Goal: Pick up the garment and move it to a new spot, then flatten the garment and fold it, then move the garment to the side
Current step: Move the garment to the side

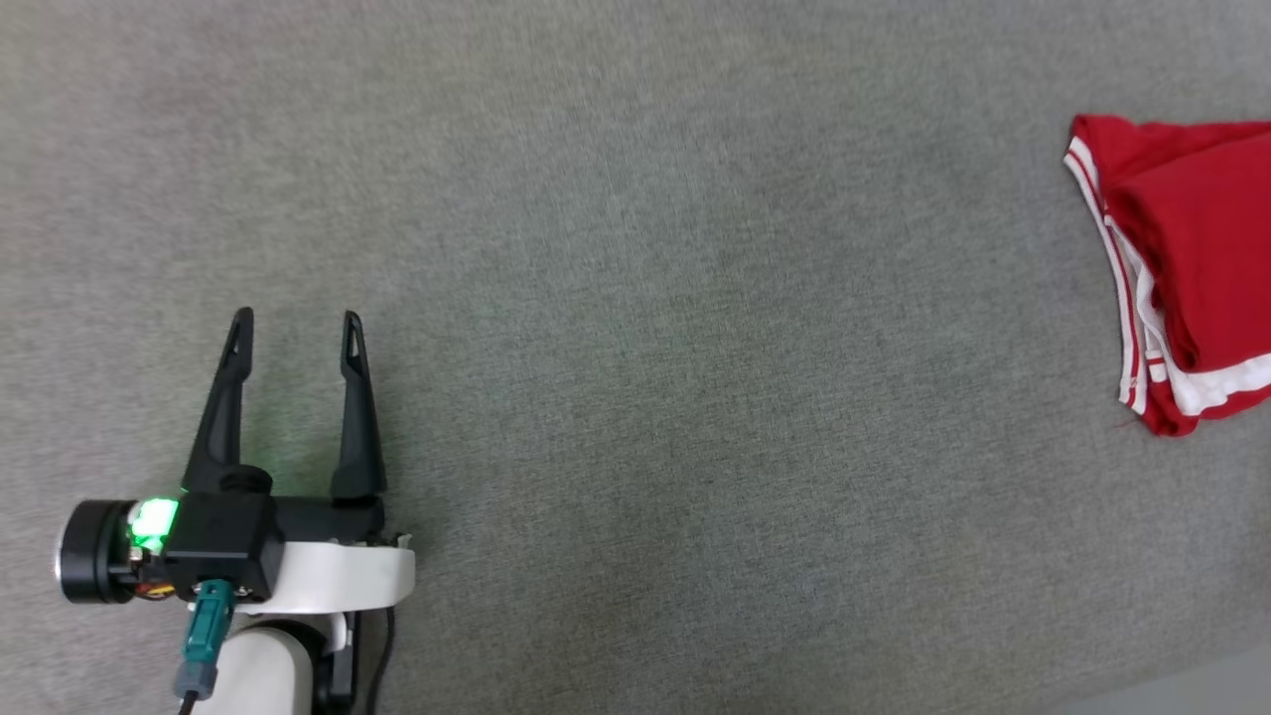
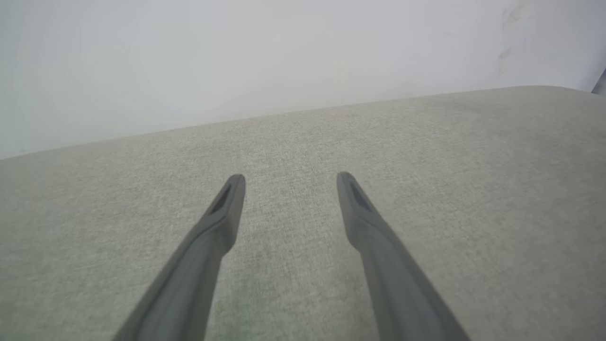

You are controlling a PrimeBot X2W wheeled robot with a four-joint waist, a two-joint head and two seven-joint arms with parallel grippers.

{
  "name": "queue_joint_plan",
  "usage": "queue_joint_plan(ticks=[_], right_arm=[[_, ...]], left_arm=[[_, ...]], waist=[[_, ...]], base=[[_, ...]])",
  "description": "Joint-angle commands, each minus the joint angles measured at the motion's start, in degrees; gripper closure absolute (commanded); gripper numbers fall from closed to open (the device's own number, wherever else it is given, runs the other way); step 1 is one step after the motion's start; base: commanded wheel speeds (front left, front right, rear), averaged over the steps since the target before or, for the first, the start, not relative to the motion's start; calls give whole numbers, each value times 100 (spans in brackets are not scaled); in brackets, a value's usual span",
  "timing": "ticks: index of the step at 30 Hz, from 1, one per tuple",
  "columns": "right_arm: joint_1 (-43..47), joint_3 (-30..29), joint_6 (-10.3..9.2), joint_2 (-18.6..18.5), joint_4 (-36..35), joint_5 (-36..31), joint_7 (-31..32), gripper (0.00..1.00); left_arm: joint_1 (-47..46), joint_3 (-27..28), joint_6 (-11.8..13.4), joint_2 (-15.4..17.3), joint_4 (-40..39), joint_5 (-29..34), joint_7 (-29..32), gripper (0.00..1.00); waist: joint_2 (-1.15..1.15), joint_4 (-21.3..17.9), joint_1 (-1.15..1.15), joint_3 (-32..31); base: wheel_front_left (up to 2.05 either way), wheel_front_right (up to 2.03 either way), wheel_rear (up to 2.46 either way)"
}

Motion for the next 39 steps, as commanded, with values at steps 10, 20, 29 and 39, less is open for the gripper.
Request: queue_joint_plan(ticks=[10, 20, 29, 39], right_arm=[[79, -776, -9, 704, -489, -1419, -1871, 0], [928, -1529, -9, 2297, -1464, -2151, -3590, 0], [2237, -1525, -9, 3275, -2451, -1984, -3719, 0], [3782, -1733, -8, 3792, -2962, -1609, -3720, 0]], left_arm=[[386, -28, 122, -189, 170, -119, -12, 0], [788, -63, 120, -325, 398, -194, -12, 0], [1032, -146, 77, -393, 579, -214, -12, 0], [1277, -212, 27, -433, 732, -229, -12, 0]], waist=[[0, 318, -1, -977], [0, 756, -1, -1689], [0, 1145, -1, -2149], [0, 1353, -1, -2588]], base=[[0, 0, 0], [0, 0, 0], [0, 0, 0], [0, 0, 0]])
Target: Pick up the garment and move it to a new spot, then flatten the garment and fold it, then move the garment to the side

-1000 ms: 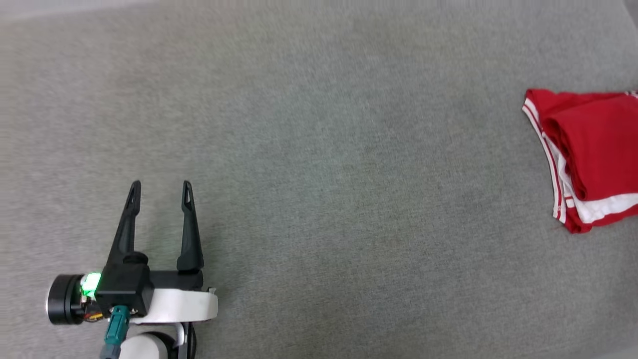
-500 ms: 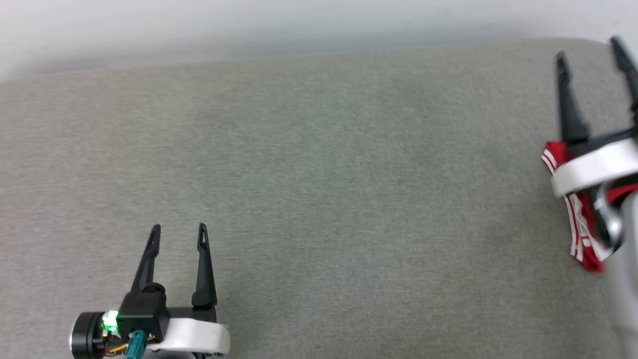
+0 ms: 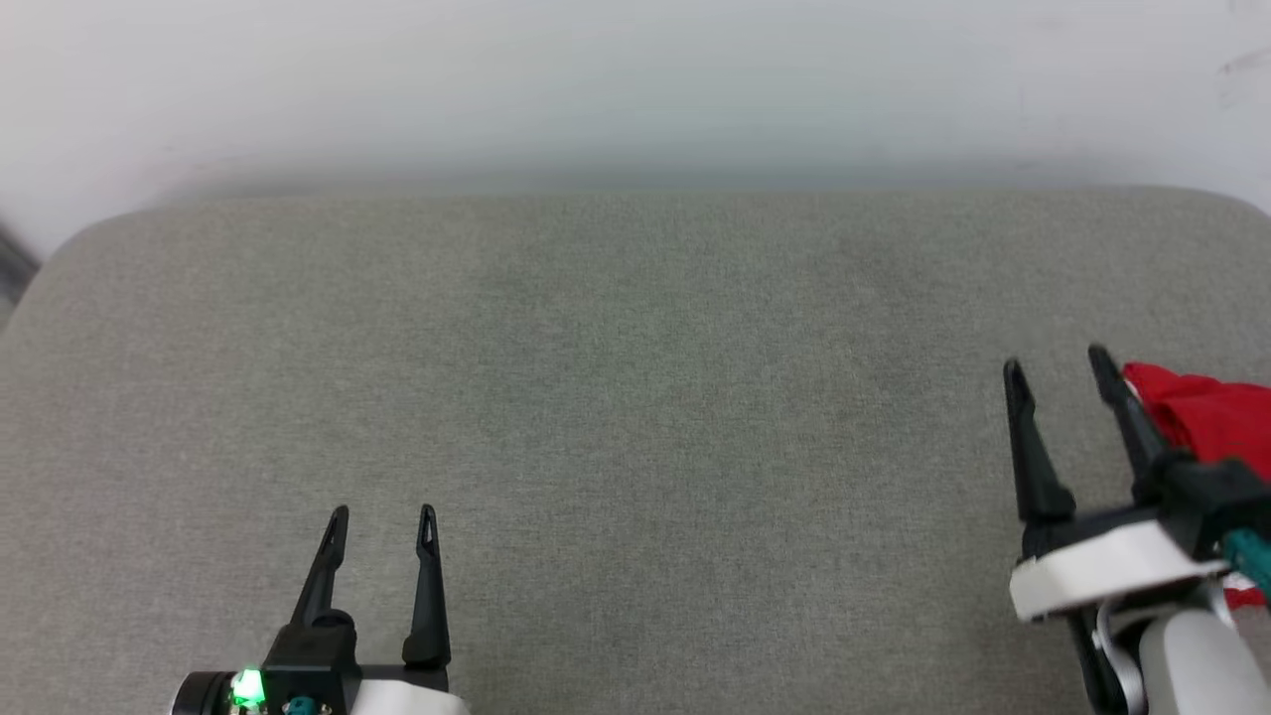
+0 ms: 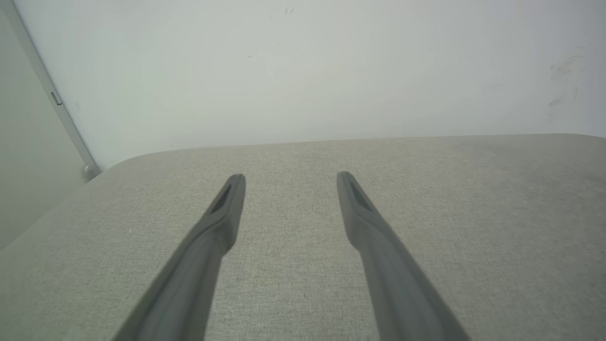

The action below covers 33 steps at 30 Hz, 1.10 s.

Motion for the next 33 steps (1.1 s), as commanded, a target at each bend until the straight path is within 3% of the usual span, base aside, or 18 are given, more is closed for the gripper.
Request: queue_joint_plan(ticks=[1, 12, 24, 25, 29, 33], right_arm=[[159, -41, -7, 57, -52, 37, -10, 0], [1318, -364, -6, 367, -566, 209, -10, 0], [1815, -342, -6, 436, -702, 300, -10, 0], [1771, -336, -1, 409, -697, 300, -1, 100], [1800, -329, 0, 410, -527, 377, 18, 100], [1710, -325, 0, 395, -474, 999, 151, 100]], left_arm=[[67, -12, -13, -3, 15, -20, -12, 0], [386, -57, -122, -28, -15, -86, -12, 0], [528, -17, -174, -44, -20, -109, -12, 0], [486, -29, -152, -35, -13, -115, 0, 100], [529, -62, -158, -35, 145, -203, 8, 100], [435, -26, -205, 3, 174, -876, 116, 100]], waist=[[0, 45, 1, -95], [0, 148, 1, -408], [0, 128, 1, -524], [0, 127, 1, -526], [0, 126, 1, -526], [0, 123, 1, -521]], base=[[0, 0, 0], [0, 0, 0], [0, 0, 0], [0, 0, 0], [0, 0, 0], [0, 0, 0]])
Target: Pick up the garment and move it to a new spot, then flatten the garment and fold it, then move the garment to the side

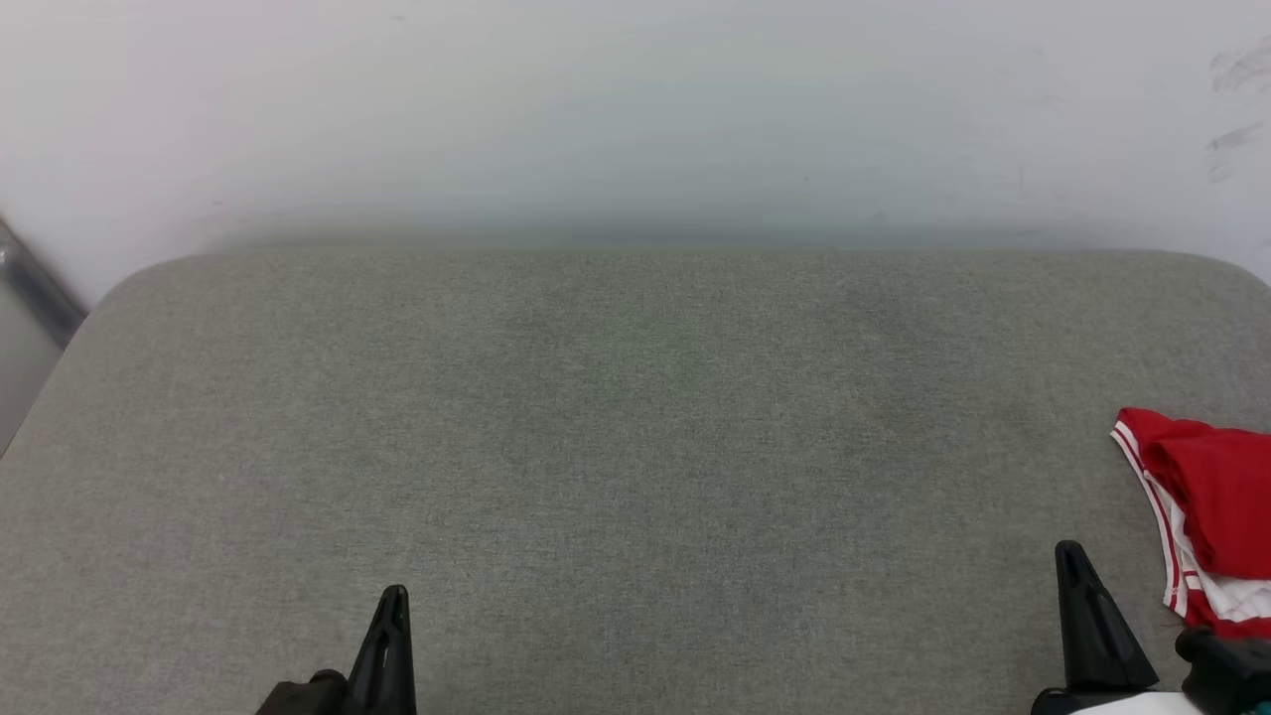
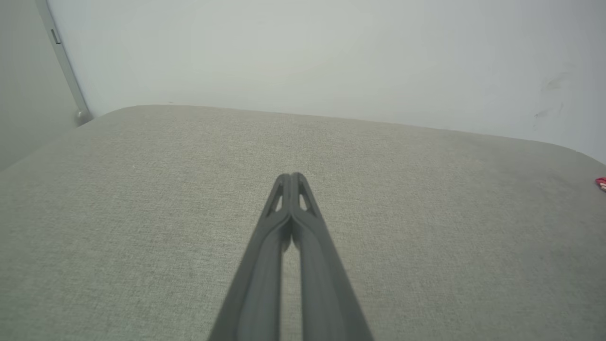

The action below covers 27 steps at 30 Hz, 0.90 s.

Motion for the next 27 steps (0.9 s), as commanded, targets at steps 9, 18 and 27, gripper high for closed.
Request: queue_joint_plan(ticks=[9, 18, 27], right_arm=[[-271, 2, -1, -40, 35, 1088, 227, 100], [-450, -4, -1, -63, 153, 2192, 479, 100], [-578, -14, -1, -74, 237, 2993, 667, 100]], left_arm=[[-301, 78, -154, 87, 84, -1166, 192, 100], [-535, 149, -295, 140, 274, -2353, 410, 100], [-703, 216, -392, 167, 389, -3209, 578, 100]], waist=[[0, -5, 0, 8], [0, -11, 0, 17], [0, -16, 0, 26]], base=[[0, 0, 0], [0, 0, 0], [0, 0, 0]])
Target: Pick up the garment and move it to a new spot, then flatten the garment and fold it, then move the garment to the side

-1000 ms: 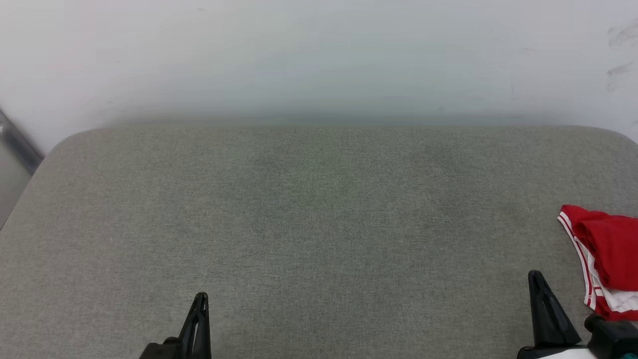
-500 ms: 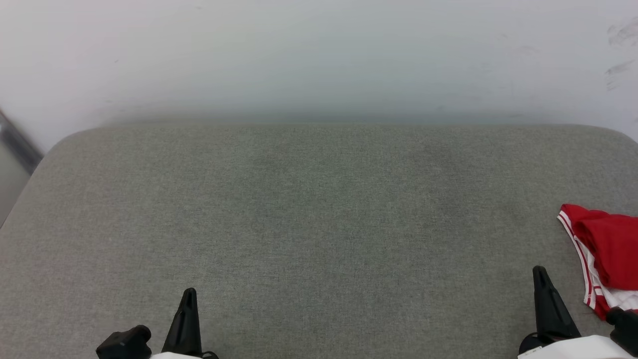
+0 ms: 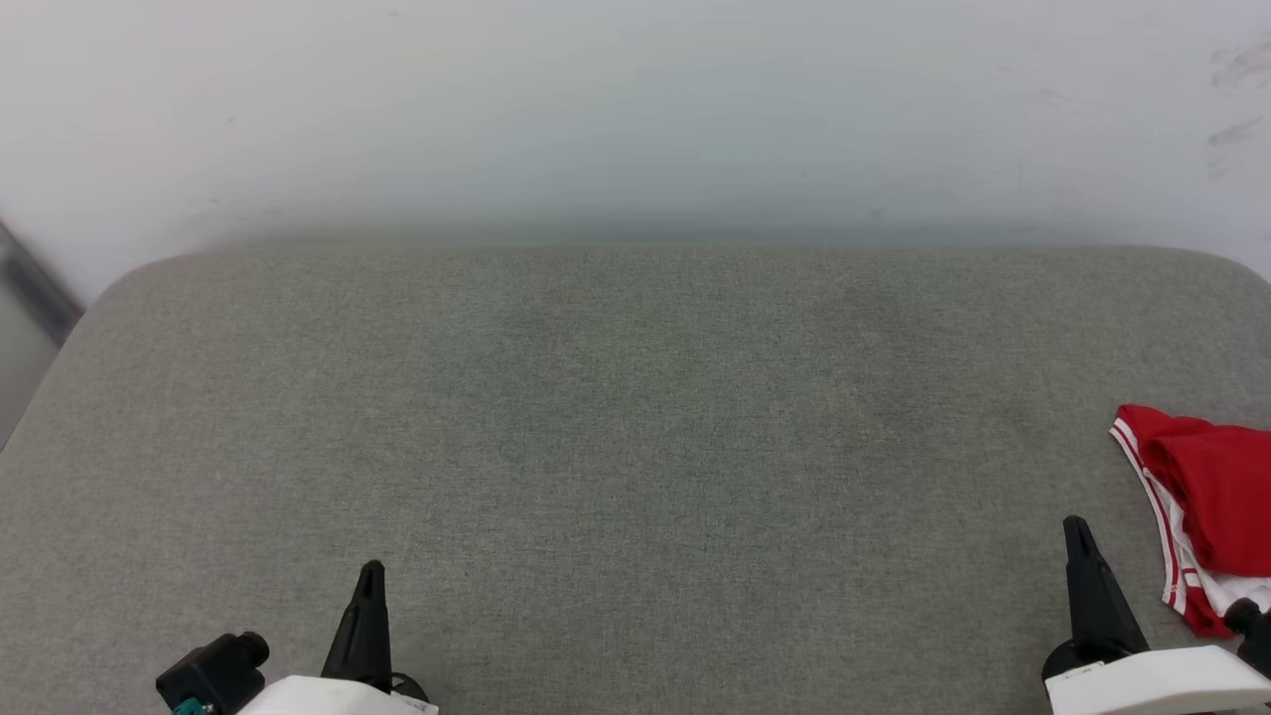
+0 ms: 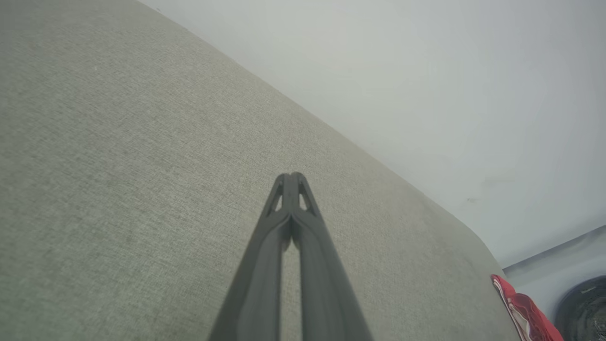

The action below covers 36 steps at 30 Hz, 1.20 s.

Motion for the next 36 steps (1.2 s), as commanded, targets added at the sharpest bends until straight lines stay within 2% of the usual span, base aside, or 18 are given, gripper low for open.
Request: queue_joint_plan(ticks=[1, 36], right_arm=[[-166, -6, 0, -49, -49, 173, 24, 100], [-567, -70, -1, -57, 219, 2618, 639, 100]], left_arm=[[-166, 39, -29, 25, -51, -164, 23, 100], [-634, 321, -328, 60, 271, -2738, 609, 100]], waist=[[0, 0, 0, 1], [0, -21, 0, 33]], base=[[0, 0, 0], [0, 0, 0]])
